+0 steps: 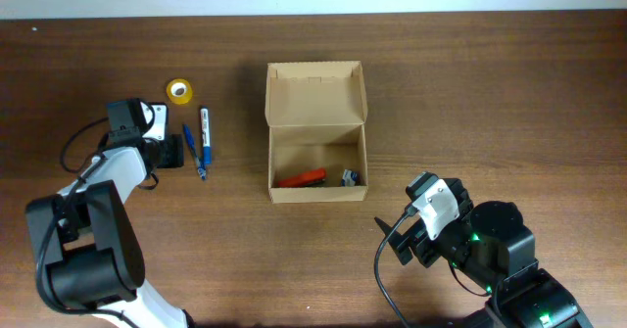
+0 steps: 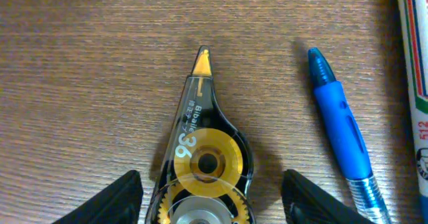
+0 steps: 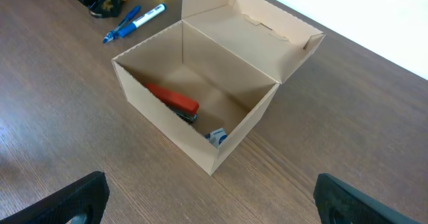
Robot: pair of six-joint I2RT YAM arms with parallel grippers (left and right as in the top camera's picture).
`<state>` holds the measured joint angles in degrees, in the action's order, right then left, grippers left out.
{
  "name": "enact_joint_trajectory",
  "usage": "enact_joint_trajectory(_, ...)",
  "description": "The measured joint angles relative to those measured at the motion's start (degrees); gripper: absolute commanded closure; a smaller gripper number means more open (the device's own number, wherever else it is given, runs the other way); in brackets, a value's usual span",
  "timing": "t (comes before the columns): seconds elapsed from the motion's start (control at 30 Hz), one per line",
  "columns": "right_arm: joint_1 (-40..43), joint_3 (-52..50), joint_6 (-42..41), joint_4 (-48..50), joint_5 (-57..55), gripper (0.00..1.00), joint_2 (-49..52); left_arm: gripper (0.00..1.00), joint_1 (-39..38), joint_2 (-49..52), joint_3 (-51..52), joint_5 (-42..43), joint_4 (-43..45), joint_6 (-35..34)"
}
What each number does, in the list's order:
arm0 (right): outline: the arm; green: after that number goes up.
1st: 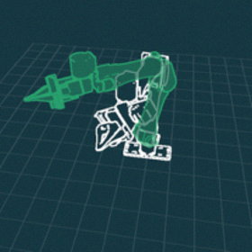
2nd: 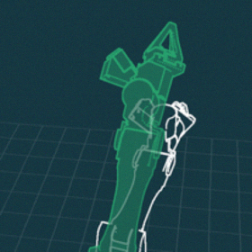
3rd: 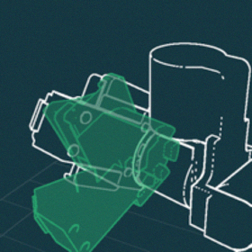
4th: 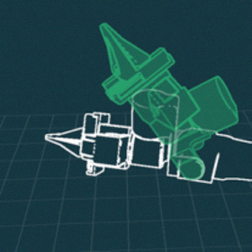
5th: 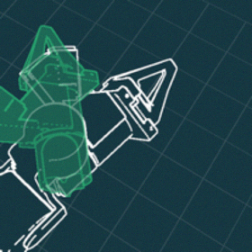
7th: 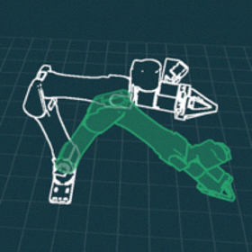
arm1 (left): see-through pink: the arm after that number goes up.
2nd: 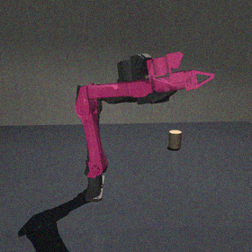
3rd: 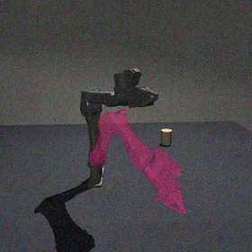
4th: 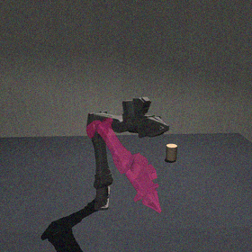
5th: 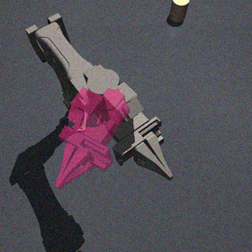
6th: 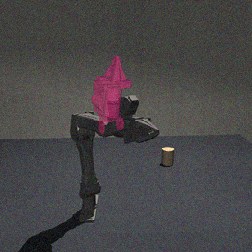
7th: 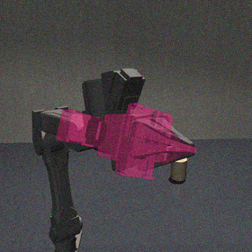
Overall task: Pack container
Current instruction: 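Lower the left gripper and close it on the yellow correction tape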
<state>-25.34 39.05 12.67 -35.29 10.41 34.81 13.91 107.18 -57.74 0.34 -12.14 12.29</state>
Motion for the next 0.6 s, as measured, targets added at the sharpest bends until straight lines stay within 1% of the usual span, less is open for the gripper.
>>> enact_joint_trajectory(0.03,0.00,0.00,-0.04,0.00,0.00,0.01,0.00,0.40,0.00,0.09,0.00,0.24,0.04,-0.15)
enact_joint_trajectory(0.1,0.00,0.00,-0.04,0.00,0.00,0.01,0.00,0.45,0.00,0.20,0.00,0.81,0.17,-0.57)
enact_joint_trajectory(0.27,0.00,0.00,-0.02,0.00,0.00,0.01,0.00,0.50,0.00,0.33,-0.02,1.70,0.17,-1.01)
enact_joint_trajectory(0.33,0.00,0.00,0.00,0.00,0.00,0.01,0.00,0.55,-0.02,0.35,-0.02,1.90,0.17,-1.11)
enact_joint_trajectory(0.43,0.00,0.00,0.00,0.00,0.00,0.01,0.00,0.58,-0.02,0.35,-0.02,1.86,0.20,-1.29)
enact_joint_trajectory(0.53,0.00,0.00,-0.02,0.00,0.00,0.01,0.00,0.65,-0.02,0.35,-0.02,1.86,0.20,-1.49)
enact_joint_trajectory(0.6,0.00,0.00,-0.04,0.00,0.00,0.01,0.00,0.68,-0.02,0.37,-0.02,1.86,0.20,-1.64)
